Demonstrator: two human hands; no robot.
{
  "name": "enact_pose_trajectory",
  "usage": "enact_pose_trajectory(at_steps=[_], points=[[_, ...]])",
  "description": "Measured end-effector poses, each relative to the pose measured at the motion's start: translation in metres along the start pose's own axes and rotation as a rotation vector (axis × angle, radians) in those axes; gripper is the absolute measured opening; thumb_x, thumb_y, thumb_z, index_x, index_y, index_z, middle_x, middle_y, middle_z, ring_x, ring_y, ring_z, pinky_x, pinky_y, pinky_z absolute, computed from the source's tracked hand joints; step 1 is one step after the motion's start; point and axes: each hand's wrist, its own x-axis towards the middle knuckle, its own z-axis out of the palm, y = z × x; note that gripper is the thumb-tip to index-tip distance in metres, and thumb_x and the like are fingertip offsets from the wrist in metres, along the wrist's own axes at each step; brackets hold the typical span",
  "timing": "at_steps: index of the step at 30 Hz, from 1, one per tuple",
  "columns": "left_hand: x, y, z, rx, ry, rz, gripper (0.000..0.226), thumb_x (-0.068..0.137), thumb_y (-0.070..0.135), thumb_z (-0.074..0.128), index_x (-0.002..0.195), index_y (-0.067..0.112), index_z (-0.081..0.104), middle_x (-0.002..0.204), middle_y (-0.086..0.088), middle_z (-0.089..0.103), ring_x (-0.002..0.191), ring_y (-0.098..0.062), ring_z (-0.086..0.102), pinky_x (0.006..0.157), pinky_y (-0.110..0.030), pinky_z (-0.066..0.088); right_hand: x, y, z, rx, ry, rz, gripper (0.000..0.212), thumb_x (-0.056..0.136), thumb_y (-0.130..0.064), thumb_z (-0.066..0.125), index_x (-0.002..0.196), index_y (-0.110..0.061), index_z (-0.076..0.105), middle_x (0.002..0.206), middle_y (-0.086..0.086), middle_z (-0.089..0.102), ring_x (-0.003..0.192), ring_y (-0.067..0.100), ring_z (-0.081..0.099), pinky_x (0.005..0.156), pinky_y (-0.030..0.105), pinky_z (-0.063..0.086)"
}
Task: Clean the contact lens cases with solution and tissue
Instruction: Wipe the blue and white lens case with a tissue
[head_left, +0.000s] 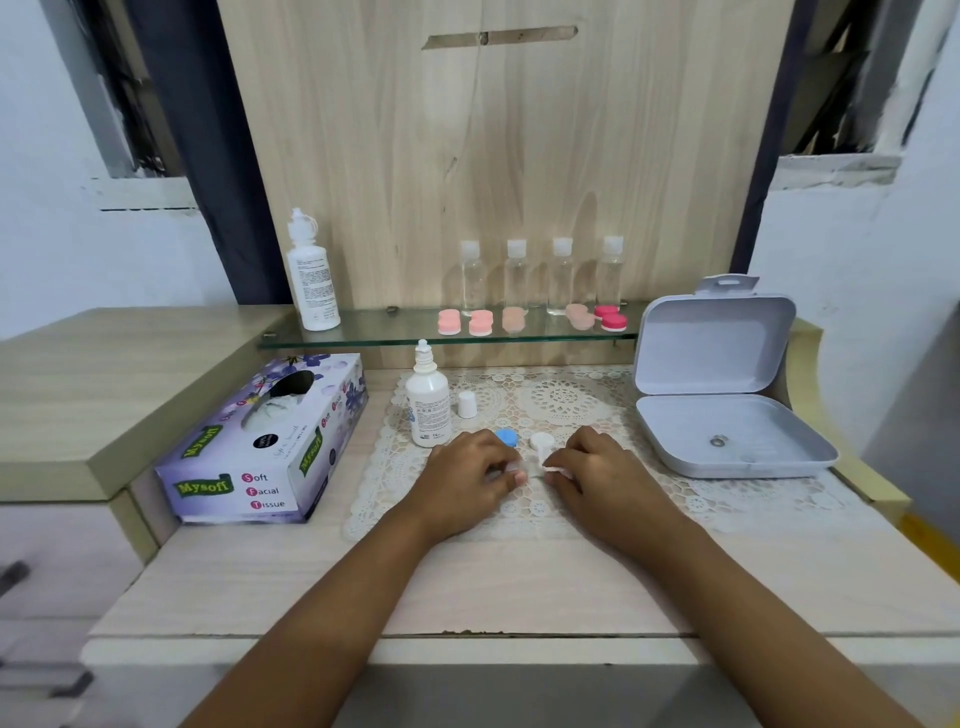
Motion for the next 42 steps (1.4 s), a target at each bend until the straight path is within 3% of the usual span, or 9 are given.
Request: enact_pose_trajectory(at_steps=[8,17,21,24,28,32,36,39,42], points=[[0.0,0.0,0.0,0.012,0.0,-0.001,0.025,0.09,0.036,0.057,0.108,0.021,0.066,0.105,0.007,0.059,0.102,-0.013,0.051,0.094,-0.042,0.04,0.001,0.001,-0.002,0.056,0.004,-0.01,0.031,0.085,-0.039,0.045,0.097,-0.015,0.061,0.097,-0.002,0.052,0.091,0.022,0.053,0.071,0.03,0.033],[-0.002,0.002,0.0,-0.014,0.007,-0.012,0.025,0.089,0.036,0.057,0.107,0.021,0.067,0.106,0.006,0.06,0.102,-0.013,0.052,0.094,-0.041,0.041,-0.002,0.0,-0.003,0.196,0.078,-0.017,0.022,0.089,-0.025,0.048,0.086,-0.011,0.065,0.086,-0.006,0.052,0.077,0.015,0.055,0.071,0.037,0.047],[-0.003,0.004,-0.001,-0.032,-0.009,-0.033,0.026,0.091,0.037,0.055,0.107,0.021,0.067,0.107,0.005,0.059,0.103,-0.012,0.052,0.096,-0.04,0.04,0.0,0.003,-0.004,0.24,0.116,0.015,0.008,0.09,-0.013,0.053,0.092,-0.013,0.061,0.086,0.0,0.06,0.078,0.016,0.056,0.066,0.02,0.042],[-0.003,0.006,-0.003,-0.032,-0.018,-0.044,0.028,0.094,0.037,0.048,0.102,0.019,0.068,0.099,0.004,0.058,0.097,-0.012,0.051,0.094,-0.039,0.039,0.0,0.002,-0.006,0.261,0.126,0.037,0.015,0.09,-0.02,0.056,0.103,-0.015,0.061,0.089,-0.001,0.063,0.079,0.014,0.056,0.064,0.011,0.037],[-0.001,0.008,-0.004,-0.025,-0.013,-0.095,0.039,0.098,0.034,0.04,0.09,0.005,0.065,0.082,0.002,0.051,0.087,-0.017,0.048,0.087,-0.037,0.039,-0.002,0.0,-0.001,0.238,0.094,-0.035,0.026,0.088,-0.035,0.055,0.105,-0.018,0.065,0.092,0.002,0.069,0.084,0.019,0.061,0.073,0.037,0.049],[-0.001,0.009,-0.004,-0.102,0.013,-0.108,0.036,0.097,0.033,0.043,0.087,0.005,0.064,0.076,0.004,0.053,0.081,-0.018,0.051,0.079,-0.033,0.039,-0.002,0.001,0.0,0.293,0.114,-0.04,0.021,0.089,-0.031,0.057,0.101,-0.015,0.065,0.093,0.007,0.069,0.086,0.021,0.063,0.073,0.041,0.05],[-0.005,0.011,-0.008,-0.355,0.121,-0.095,0.017,0.092,0.029,0.055,0.105,0.025,0.066,0.078,0.014,0.061,0.077,-0.003,0.057,0.071,-0.015,0.043,0.003,-0.001,-0.004,0.366,0.143,-0.011,0.016,0.088,-0.017,0.061,0.102,-0.014,0.069,0.095,0.007,0.071,0.089,0.02,0.063,0.076,0.022,0.044],[-0.007,0.012,-0.008,-0.394,0.115,-0.033,0.029,0.082,0.024,0.07,0.111,0.022,0.065,0.087,0.012,0.063,0.081,0.002,0.057,0.072,-0.004,0.037,0.007,0.002,-0.003,0.423,0.141,0.096,0.027,0.088,-0.016,0.062,0.114,-0.013,0.066,0.108,0.001,0.068,0.094,0.007,0.059,0.075,0.001,0.035],[-0.007,0.011,-0.007,-0.337,0.145,0.011,0.029,0.078,0.018,0.074,0.106,0.019,0.067,0.085,0.009,0.064,0.079,0.002,0.057,0.07,-0.002,0.035,0.005,0.003,-0.002,0.519,0.177,0.13,0.029,0.087,-0.015,0.063,0.116,-0.014,0.065,0.105,0.0,0.069,0.09,0.003,0.06,0.073,-0.002,0.037]])
